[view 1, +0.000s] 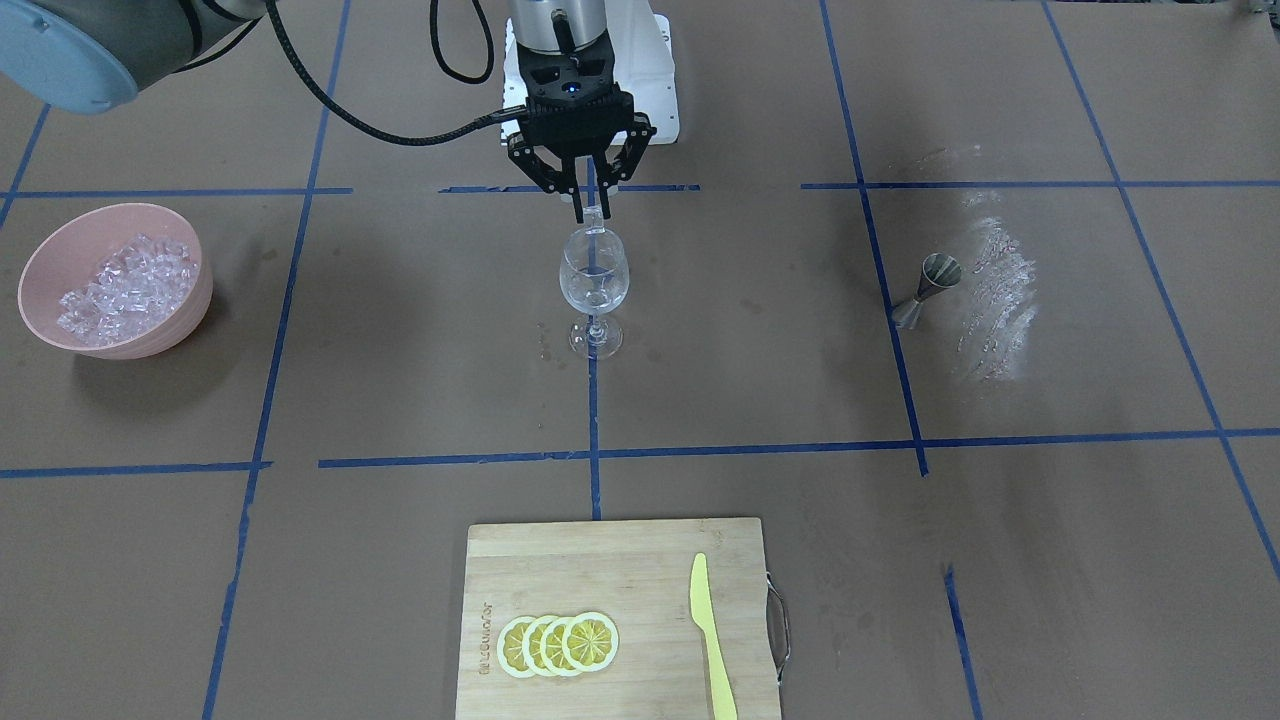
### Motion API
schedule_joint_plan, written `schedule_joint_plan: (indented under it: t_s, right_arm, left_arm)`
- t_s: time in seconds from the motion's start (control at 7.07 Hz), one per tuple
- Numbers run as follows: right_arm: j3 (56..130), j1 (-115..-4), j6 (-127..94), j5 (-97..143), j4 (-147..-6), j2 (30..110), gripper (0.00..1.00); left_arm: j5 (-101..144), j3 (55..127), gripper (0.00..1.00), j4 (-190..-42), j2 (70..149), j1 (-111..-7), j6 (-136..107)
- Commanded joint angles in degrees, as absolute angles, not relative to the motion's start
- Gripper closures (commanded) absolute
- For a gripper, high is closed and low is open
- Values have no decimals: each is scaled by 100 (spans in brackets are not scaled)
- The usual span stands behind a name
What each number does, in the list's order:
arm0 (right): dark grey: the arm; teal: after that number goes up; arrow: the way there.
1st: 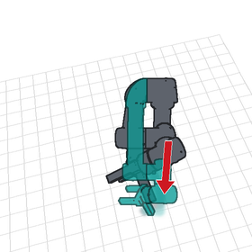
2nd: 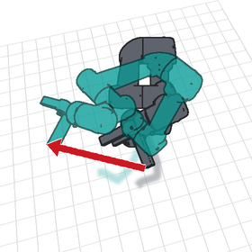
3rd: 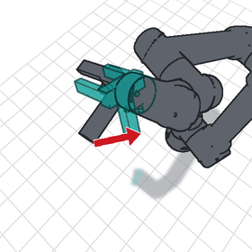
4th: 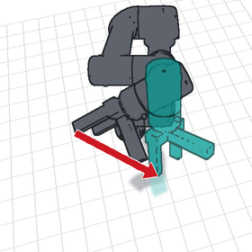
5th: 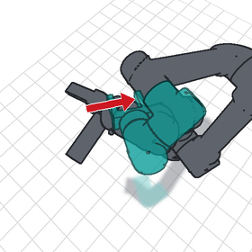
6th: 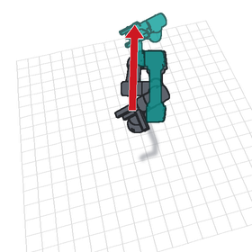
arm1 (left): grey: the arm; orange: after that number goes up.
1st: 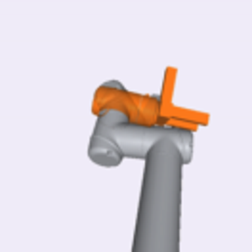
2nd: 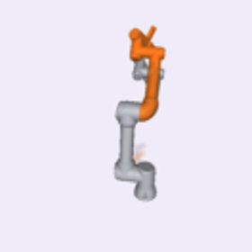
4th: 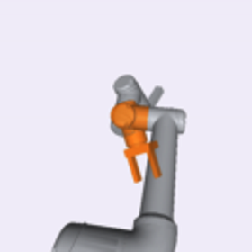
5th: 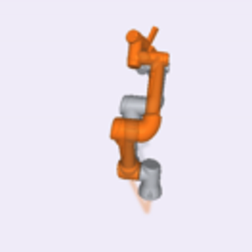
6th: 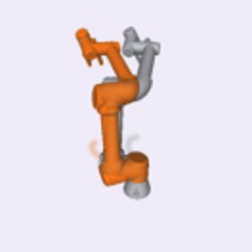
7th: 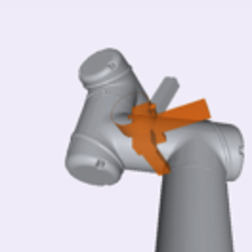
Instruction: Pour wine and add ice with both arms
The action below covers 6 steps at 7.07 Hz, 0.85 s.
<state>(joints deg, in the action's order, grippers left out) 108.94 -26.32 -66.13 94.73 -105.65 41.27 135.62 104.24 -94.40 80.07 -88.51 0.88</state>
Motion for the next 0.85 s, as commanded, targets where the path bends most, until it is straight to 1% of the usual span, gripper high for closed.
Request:
schedule_joint_plan:
  t_s: [0.0, 0.14, 0.57, 0.71]
  right_arm:
    - [10837, -2628, -6583, 9316, -10564, 4122, 53]
    - [10776, -2628, -6583, 9316, -10564, 4113, 1]
    - [10749, -2637, -6574, 9378, -10582, 4131, 0]
    - [10749, -2846, -6435, 9613, -10608, 4174, 0]
  left_arm:
    - [13562, 10415, 0, -9439, 8007, -8851, 97]
    - [13562, 10424, 0, -9439, 8007, -8851, 88]
    - [13562, 10433, 0, -9439, 8024, -8859, 88]
    - [13562, 10424, 0, -9439, 8016, -8859, 88]
